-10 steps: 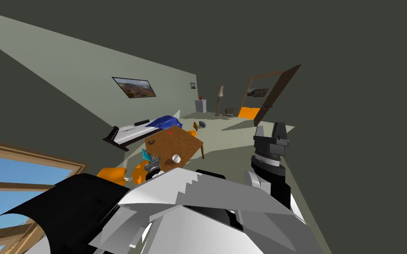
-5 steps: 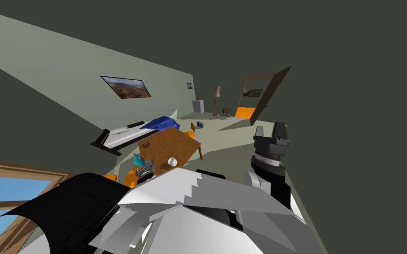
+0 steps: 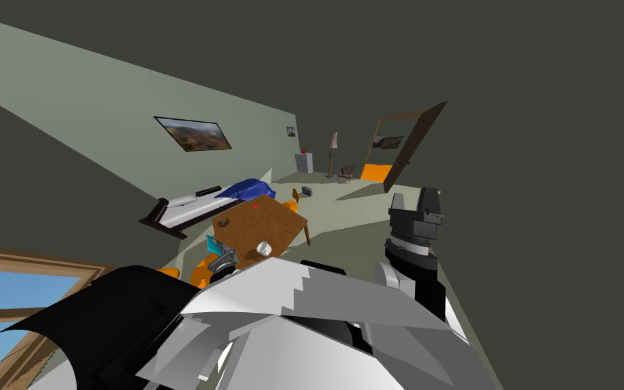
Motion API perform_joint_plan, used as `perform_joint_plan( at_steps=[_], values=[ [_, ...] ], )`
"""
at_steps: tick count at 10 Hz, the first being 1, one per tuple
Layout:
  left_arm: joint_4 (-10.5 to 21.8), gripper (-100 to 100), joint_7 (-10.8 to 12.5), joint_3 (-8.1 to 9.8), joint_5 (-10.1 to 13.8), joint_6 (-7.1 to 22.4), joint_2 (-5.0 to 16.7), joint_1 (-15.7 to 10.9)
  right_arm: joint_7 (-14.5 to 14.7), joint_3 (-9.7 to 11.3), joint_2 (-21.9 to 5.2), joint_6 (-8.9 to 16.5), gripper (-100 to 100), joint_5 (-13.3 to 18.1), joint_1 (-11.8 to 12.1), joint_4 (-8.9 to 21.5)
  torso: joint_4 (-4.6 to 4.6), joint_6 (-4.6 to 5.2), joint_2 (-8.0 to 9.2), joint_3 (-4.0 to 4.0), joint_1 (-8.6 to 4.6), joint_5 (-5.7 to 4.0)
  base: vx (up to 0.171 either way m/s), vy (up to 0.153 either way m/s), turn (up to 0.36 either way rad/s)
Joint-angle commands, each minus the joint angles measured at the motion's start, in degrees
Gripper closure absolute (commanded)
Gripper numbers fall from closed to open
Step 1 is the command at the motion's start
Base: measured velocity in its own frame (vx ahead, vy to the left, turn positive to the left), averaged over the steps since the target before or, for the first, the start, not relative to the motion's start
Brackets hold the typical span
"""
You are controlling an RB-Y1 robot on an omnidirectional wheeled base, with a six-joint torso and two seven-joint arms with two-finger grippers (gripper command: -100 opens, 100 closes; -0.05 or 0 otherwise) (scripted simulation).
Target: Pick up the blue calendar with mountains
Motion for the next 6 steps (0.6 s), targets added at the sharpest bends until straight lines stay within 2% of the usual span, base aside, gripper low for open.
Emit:
perform_joint_plan(
  at_steps=[1,2,3,4,5,6],
  values=[
    [0.0,100,0.0,0.0,0.0,0.0,0.0,0.0,0.0,0.0,0.0,0.0,0,0.0,0.0,0.0,0.0,0.0,0.0,0.0,0.0,0.0,0.0,0.0,0.0],
    [0.0,0,0.0,0.0,0.0,0.0,0.0,0.0,0.0,0.0,0.0,0.0,0,0.0,0.0,0.0,0.0,0.0,0.01,0.0,0.0,0.0,0.0,0.0,0.0],
    [-0.42,100,-2.15,-0.47,-0.15,-0.08,-1.44,-1.73,0.0,0.0,0.0,0.0,0,0.0,0.0,0.0,0.0,0.0,0.01,0.0,0.0,0.0,-0.025,0.038,0.155],
    [-1.74,100,-3.75,-0.69,-0.08,0.16,-3.08,-3.18,0.0,-0.01,0.0,0.0,0,0.0,0.0,0.0,0.0,-0.03,0.06,0.03,0.12,0.09,-0.091,0.088,0.238],
    [-1.74,100,-5.16,-0.69,-0.08,0.16,-3.08,-3.18,0.0,-0.01,-0.01,0.0,0,0.0,0.0,0.0,-0.03,-0.14,0.31,0.12,0.3,0.32,-0.084,0.063,0.064],
    [-3.06,100,-6.6,-0.91,-0.01,0.4,-4.71,-4.64,0.0,0.0,0.0,0.0,0,0.0,-0.01,0.0,-0.06,-0.19,0.38,0.15,0.43,0.45,-0.077,0.063,0.12]
  ],
)
